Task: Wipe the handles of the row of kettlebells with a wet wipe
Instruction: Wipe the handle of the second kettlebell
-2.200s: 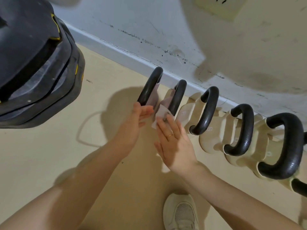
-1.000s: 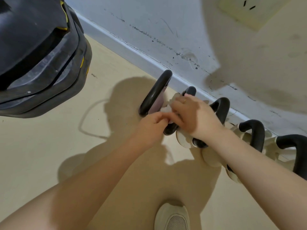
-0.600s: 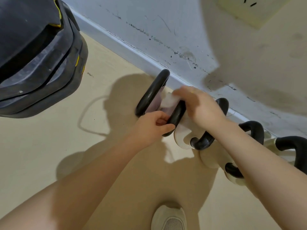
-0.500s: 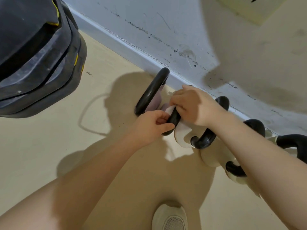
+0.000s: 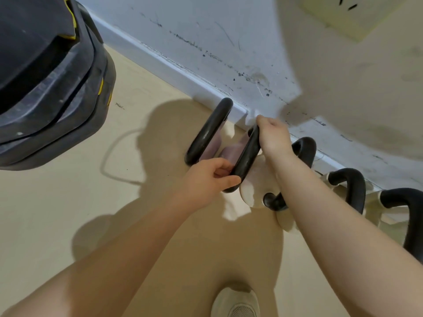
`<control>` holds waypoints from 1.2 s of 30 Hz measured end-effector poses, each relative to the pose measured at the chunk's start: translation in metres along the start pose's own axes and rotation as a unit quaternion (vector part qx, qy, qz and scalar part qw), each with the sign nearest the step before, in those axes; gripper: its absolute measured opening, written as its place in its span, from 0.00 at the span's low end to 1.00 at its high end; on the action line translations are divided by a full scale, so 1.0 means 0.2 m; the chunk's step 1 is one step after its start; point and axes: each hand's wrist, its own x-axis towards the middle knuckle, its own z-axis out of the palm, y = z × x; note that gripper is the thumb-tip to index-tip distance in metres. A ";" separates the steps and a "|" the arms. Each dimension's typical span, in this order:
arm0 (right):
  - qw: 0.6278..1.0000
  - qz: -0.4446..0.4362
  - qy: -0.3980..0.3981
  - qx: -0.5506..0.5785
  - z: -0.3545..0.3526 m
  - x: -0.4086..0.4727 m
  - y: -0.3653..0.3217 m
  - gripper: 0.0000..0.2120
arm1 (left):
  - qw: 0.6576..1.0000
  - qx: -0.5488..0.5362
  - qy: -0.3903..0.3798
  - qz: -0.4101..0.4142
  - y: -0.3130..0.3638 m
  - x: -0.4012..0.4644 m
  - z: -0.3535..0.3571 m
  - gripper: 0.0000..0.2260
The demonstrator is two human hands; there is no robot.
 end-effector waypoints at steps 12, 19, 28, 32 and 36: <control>0.853 0.187 -0.026 0.486 0.06 -0.40 0.02 0.19 | 1.000 0.007 -0.008 -0.003 0.05 -0.02 -0.01 0.10; 0.864 0.192 -0.015 0.465 0.07 -0.47 0.09 0.21 | 1.000 0.015 -0.017 0.011 0.05 -0.01 -0.02 0.09; 0.940 0.049 0.071 0.331 0.20 -0.67 0.22 0.11 | 0.996 -0.059 0.006 -0.066 0.04 -0.02 -0.02 0.20; 0.967 0.023 0.090 0.237 0.28 -0.69 0.30 0.08 | 0.996 -0.049 -0.051 -0.047 0.03 -0.07 -0.01 0.10; 0.991 -0.010 0.099 0.093 0.27 -0.69 0.35 0.07 | 0.989 -0.102 -0.033 -0.097 0.03 -0.09 -0.02 0.17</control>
